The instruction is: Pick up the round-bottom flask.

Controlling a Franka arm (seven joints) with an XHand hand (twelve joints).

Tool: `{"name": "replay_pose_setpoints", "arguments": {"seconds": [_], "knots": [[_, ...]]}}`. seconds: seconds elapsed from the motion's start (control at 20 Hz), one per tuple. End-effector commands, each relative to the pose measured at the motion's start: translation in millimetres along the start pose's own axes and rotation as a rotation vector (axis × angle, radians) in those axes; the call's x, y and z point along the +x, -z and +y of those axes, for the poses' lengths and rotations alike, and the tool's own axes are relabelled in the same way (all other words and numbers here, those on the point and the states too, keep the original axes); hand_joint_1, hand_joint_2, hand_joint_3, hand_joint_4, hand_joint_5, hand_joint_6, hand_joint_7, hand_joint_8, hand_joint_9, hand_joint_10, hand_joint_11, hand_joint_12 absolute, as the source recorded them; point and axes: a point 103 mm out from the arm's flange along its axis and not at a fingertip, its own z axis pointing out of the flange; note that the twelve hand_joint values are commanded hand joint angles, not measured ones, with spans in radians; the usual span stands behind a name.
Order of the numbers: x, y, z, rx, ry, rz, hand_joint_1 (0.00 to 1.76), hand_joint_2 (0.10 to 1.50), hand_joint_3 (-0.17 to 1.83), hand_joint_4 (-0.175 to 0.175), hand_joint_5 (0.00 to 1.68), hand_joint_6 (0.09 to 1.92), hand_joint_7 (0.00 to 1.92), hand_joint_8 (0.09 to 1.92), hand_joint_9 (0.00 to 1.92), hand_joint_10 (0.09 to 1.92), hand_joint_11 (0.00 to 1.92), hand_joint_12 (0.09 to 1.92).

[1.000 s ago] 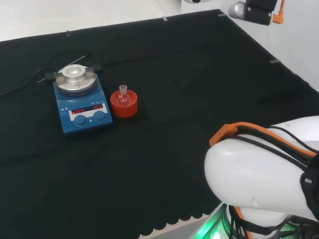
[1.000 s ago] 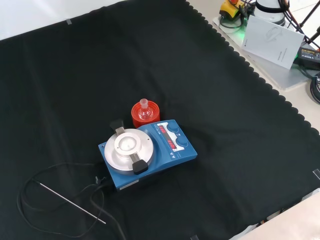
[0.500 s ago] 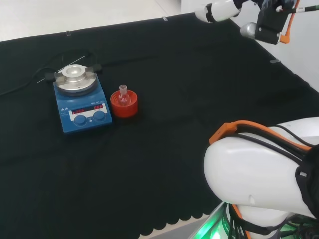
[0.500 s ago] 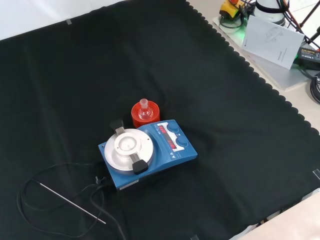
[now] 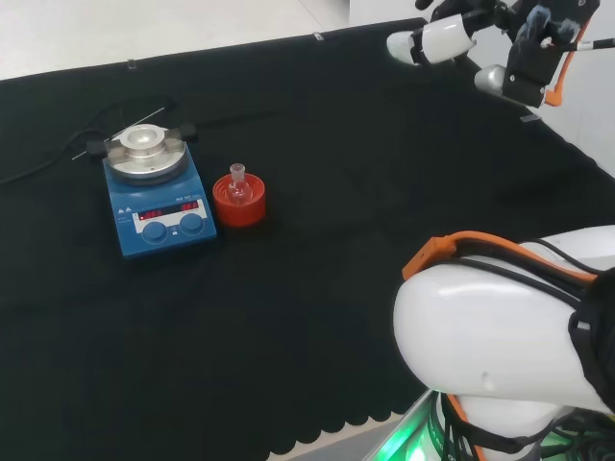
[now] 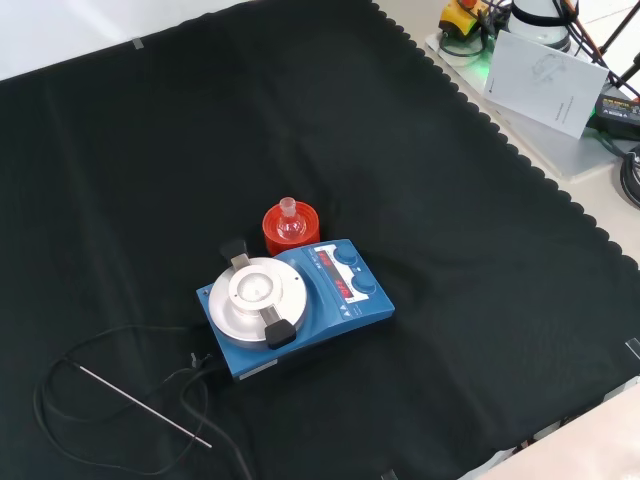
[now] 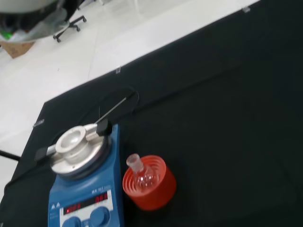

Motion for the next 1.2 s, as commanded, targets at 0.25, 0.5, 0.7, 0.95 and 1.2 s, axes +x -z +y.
{"name": "replay_pose_setpoints", "arguments": {"seconds": [0.25,0.5,0.7,0.95,1.2], "knots": [[-3.7,-37.1,30.6,0.194,0.026,-0.086,0.84,0.37,0.88,-0.175,0.33,1.08,1.03,0.94,1.15,0.74,0.99,1.20],[-5.3,-57.3,35.6,0.250,0.028,-0.078,0.84,0.38,0.88,-0.175,0.32,1.08,1.03,0.95,1.15,0.75,0.99,1.20],[-11.0,-68.0,38.3,0.280,0.026,-0.075,0.84,0.38,0.88,-0.175,0.32,1.08,1.03,0.95,1.15,0.75,0.99,1.21],[-22.6,-80.6,38.3,0.320,0.005,-0.061,0.84,0.38,0.88,-0.175,0.32,1.08,1.03,0.95,1.15,0.76,0.99,1.21],[-21.0,-92.2,39.7,0.369,0.014,-0.064,0.84,0.38,0.89,-0.175,0.32,1.08,1.03,0.96,1.15,0.77,1.00,1.21]]}}
